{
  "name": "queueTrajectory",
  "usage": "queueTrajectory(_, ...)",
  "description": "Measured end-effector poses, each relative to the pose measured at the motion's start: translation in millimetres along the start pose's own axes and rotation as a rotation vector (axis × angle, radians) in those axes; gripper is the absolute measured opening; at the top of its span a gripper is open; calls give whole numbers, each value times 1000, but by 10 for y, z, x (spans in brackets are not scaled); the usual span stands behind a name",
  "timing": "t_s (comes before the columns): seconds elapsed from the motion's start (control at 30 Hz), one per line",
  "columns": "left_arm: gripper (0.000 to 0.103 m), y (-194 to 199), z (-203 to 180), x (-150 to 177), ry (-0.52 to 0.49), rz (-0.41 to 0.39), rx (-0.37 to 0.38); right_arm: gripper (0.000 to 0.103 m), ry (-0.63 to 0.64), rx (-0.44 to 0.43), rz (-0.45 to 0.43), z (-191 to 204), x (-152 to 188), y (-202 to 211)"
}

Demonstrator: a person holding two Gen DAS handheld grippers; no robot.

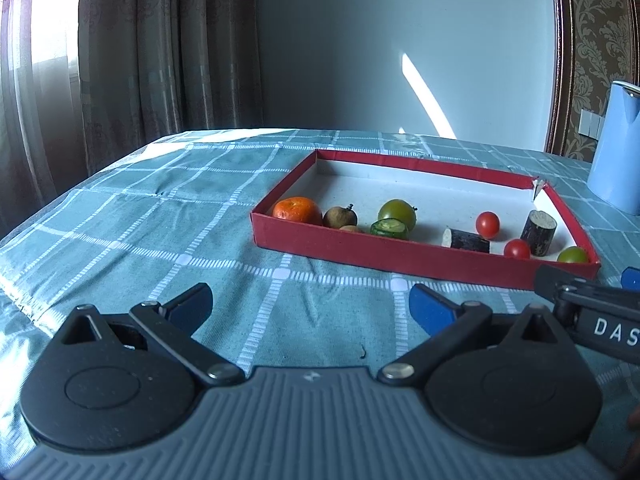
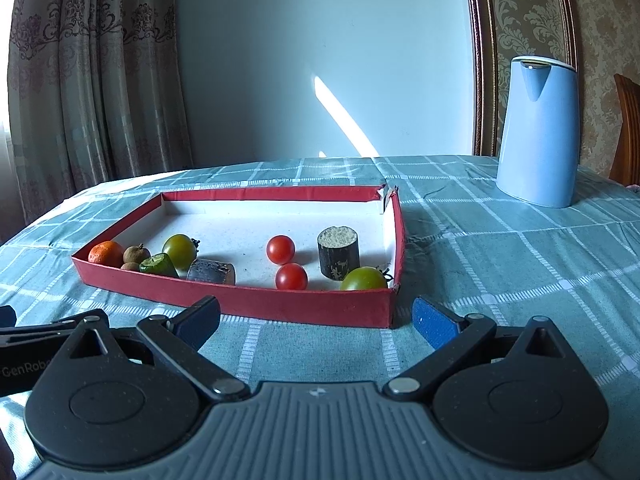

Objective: Organize fruits

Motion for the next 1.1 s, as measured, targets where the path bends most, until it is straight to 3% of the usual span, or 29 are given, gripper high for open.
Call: queueTrajectory(1.1,103,-24,-35,24,-15,11,18,103,-12,-5,-26,-4,-12,43)
Point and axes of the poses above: each gripper's, at about its wrist camera, not at the fingertips, and y roughly against the way its jaws point, z to its left, x to its underside, the point moved 8 cm from there along -y, roughly the way its jaws point, and after that the axes turned 15 degrees about y, right-handed, at the moved point
